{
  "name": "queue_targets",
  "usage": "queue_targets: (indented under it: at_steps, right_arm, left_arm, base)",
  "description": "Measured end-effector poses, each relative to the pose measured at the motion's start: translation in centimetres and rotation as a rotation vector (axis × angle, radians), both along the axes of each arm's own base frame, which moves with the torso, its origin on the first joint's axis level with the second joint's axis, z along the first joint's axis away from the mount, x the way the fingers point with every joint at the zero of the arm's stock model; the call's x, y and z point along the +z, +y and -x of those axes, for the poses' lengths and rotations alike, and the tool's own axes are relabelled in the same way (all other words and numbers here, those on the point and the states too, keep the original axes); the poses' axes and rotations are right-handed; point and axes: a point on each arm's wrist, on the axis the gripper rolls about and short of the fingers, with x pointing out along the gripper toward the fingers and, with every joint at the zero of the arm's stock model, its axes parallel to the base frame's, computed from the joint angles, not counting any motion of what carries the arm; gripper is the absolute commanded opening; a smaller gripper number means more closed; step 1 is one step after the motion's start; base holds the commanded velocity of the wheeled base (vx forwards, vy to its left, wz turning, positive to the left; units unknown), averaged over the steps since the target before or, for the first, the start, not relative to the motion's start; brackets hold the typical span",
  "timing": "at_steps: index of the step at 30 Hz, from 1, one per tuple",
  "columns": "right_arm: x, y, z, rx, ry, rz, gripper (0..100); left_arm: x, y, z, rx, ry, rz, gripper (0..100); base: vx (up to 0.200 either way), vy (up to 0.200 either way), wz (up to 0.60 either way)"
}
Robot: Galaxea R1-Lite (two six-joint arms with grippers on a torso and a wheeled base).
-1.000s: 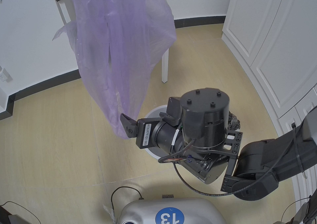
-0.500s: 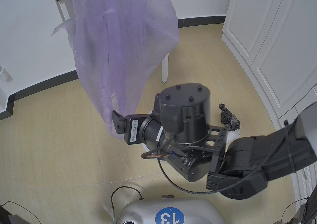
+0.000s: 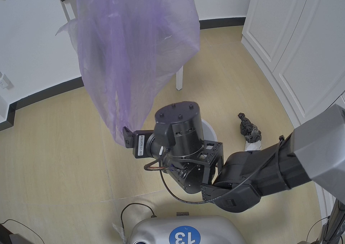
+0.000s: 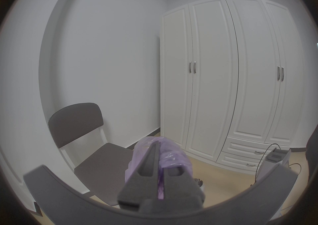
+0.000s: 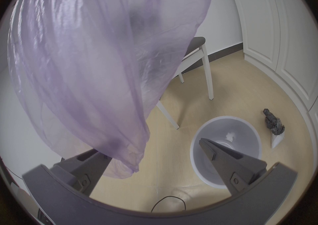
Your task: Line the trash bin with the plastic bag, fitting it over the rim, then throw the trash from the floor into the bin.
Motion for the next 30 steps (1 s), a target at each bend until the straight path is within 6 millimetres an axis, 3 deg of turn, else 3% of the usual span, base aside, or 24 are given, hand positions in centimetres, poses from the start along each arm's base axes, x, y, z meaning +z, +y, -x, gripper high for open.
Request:
queue_targets:
  at_steps: [10, 11, 24, 29, 30]
  right_arm:
    - [0.4, 0.0, -0.5, -0.011, -0.010, -0.015, 100]
    - [0.5, 0.0, -0.6, -0.013, -0.012, -0.017, 0]
    - [0.3, -1.4, 0.3, -0.011, 0.018, 0.028, 0]
    - [0.9, -3.7, 0.8, -0.022, 0.030, 0.049, 0]
    - [1.4, -5.0, 0.8, -0.033, 0.033, 0.058, 0]
  left_arm:
    - [0.0, 0.1, 0.1, -0.001, 0.003, -0.002, 0]
    - [0.0, 0.1, 0.1, -0.001, 0.003, -0.001, 0]
    - [-0.1, 0.4, 0.0, 0.012, 0.014, -0.014, 0]
    - [-0.6, 1.6, -1.0, 0.087, 0.049, -0.042, 0]
    - [-1.0, 2.2, -1.4, 0.118, 0.081, -0.056, 0]
  base:
    - [0.000, 0.000, 0.00]
    - [0.000, 0.000, 0.00]
    - [0.000, 0.000, 0.00]
    - [0.000, 0.000, 0.00]
    - [0.000, 0.000, 0.00]
